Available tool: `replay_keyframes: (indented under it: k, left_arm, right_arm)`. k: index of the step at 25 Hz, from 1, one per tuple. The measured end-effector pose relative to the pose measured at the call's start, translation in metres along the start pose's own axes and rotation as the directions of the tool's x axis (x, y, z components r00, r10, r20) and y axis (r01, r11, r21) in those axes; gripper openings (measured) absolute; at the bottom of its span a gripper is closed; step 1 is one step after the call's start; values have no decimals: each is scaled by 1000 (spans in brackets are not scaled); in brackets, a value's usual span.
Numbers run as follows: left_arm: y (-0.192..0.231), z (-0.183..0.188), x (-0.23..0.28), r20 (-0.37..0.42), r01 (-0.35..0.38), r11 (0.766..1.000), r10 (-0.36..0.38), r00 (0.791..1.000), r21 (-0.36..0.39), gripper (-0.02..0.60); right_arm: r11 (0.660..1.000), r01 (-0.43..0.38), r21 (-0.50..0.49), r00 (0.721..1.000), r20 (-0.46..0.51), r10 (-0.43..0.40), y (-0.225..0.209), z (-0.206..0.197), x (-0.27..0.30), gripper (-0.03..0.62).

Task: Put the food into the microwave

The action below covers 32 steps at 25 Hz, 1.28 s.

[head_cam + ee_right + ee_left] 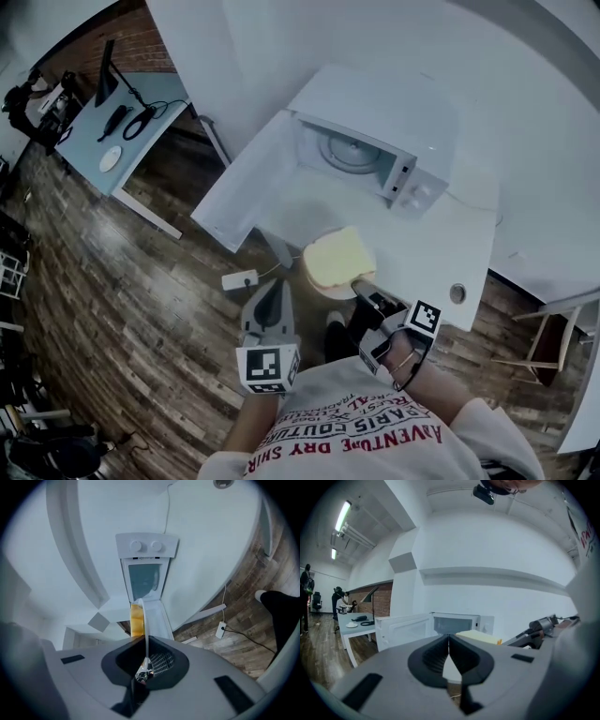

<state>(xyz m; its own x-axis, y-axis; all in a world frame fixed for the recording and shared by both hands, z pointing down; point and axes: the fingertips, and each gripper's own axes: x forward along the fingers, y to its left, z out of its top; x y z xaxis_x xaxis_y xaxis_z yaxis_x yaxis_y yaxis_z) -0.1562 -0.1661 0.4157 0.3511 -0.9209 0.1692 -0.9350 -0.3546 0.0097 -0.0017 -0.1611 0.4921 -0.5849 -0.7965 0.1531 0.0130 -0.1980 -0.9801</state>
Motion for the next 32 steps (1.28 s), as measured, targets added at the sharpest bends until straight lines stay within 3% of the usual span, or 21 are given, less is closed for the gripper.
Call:
replay_keyframes:
  k: [10, 19, 26, 32]
  left_arm:
    - [22, 34, 129, 6, -30, 999, 30, 1000, -15, 8]
    - [15, 37, 218, -35, 93, 996, -93, 995, -3, 8]
    - [14, 29, 279, -97, 263, 964, -260, 961, 23, 8]
    - [19, 20, 315, -155, 388, 921, -376, 913, 49, 8]
  right_arm:
    - [1000, -7, 13, 1000, 3, 7, 30, 99, 82, 20]
    - [999, 2, 48, 989, 145, -9, 21, 161, 108, 20]
    - [997, 7, 80, 941, 337, -33, 5, 191, 125, 20]
    - [994, -2, 106, 889, 456, -47, 1, 202, 147, 20]
